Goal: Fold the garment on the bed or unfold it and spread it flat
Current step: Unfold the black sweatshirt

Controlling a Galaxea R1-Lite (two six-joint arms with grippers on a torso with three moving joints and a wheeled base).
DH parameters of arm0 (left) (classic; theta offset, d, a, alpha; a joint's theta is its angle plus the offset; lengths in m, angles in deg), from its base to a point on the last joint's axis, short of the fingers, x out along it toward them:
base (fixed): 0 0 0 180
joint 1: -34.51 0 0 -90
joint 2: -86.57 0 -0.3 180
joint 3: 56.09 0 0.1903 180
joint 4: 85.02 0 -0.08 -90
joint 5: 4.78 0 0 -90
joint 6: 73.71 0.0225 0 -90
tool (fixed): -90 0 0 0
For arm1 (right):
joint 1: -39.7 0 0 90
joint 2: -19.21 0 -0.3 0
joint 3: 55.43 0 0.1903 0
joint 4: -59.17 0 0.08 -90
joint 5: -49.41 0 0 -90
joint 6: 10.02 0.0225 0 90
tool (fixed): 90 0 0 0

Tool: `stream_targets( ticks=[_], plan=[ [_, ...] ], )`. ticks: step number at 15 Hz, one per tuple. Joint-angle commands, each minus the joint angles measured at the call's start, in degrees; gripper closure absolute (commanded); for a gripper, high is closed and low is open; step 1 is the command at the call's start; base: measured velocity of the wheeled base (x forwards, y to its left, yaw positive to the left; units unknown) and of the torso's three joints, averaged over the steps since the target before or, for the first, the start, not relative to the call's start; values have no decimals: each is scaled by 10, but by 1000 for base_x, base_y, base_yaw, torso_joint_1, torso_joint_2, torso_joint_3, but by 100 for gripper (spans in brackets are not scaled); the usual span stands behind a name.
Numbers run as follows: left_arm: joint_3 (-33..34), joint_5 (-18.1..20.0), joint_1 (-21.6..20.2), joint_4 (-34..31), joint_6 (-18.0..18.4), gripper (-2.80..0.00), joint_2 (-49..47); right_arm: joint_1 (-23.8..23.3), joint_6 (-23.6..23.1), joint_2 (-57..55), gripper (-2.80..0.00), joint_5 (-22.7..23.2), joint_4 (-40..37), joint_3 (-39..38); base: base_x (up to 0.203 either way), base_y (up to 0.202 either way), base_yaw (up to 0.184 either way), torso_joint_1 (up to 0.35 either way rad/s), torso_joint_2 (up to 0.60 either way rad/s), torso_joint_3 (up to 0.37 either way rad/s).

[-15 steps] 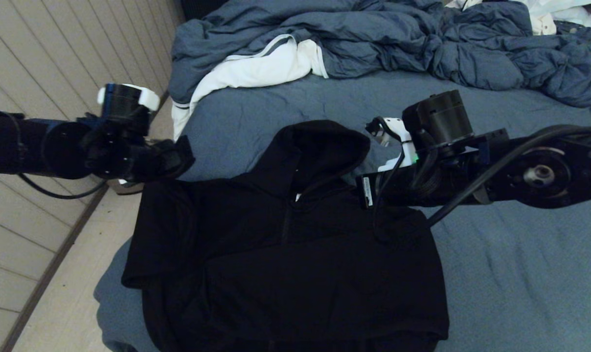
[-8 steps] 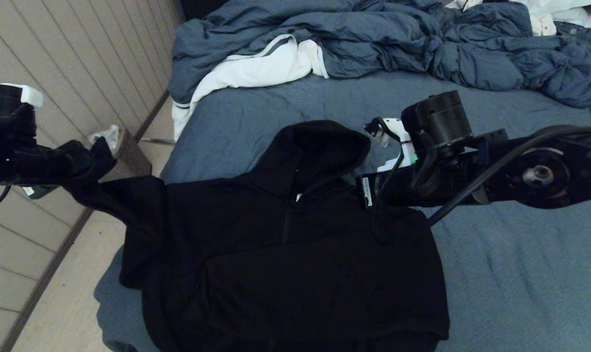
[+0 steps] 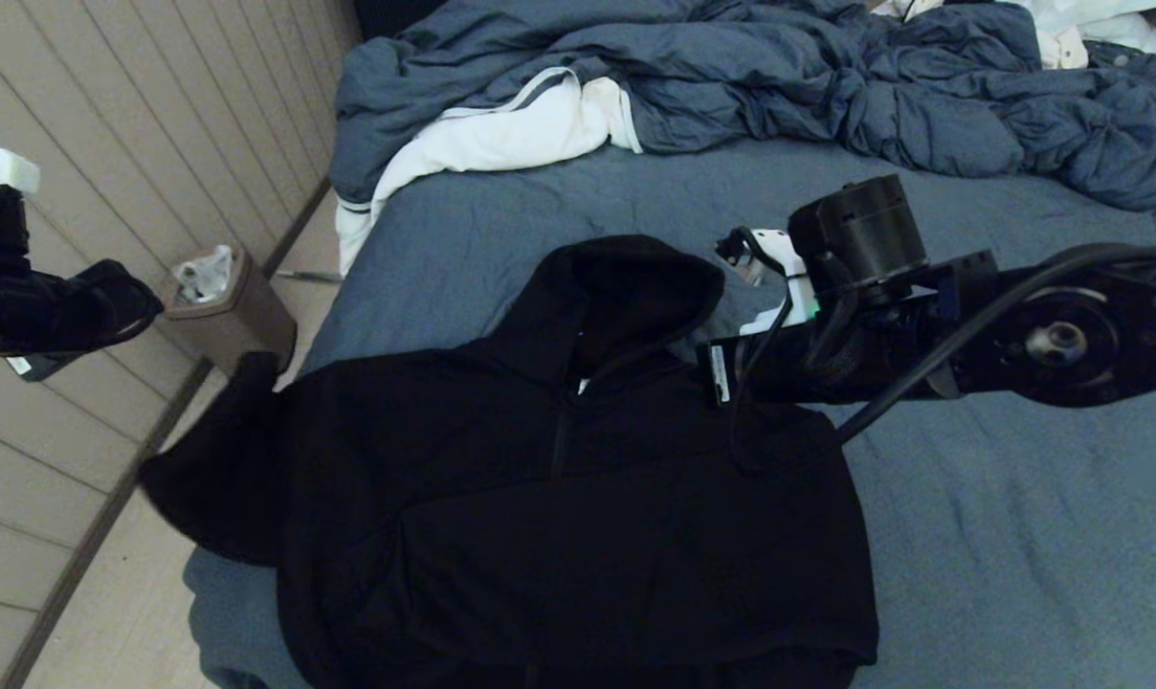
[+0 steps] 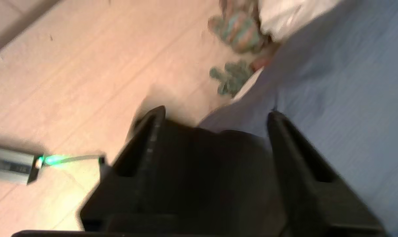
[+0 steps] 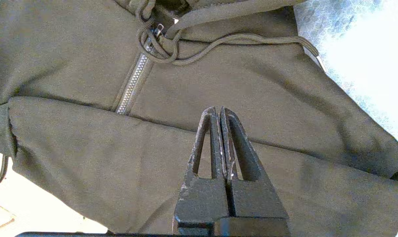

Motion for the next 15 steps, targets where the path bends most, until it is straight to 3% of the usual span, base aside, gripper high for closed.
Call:
stream_targets(
  ticks=[1,3,4,12,13,15],
  plan=[
    [-7,0,-9,0,-1,-280,13,1,0,1,0,0,0,0,0,0,0,0,0,0],
    [8,3,0,-2,-1,-280,25,1,0,0,0,0,0,0,0,0,0,0,0,0],
    [20,5,27,-2,-2,-280,27,2,0,0,0,0,0,0,0,0,0,0,0,0],
    [96,-31,315,0,-9,-280,10,16,0,7,0,0,-1,-14,0,0,0,0,0,0],
    [98,-35,338,0,-21,0,-11,16,0,10,0,0,-1,-14,0,0,0,0,0,0],
    [93,-43,357,0,-37,0,-40,16,0,13,0,0,-1,-13,0,0,0,0,0,0]
  ],
)
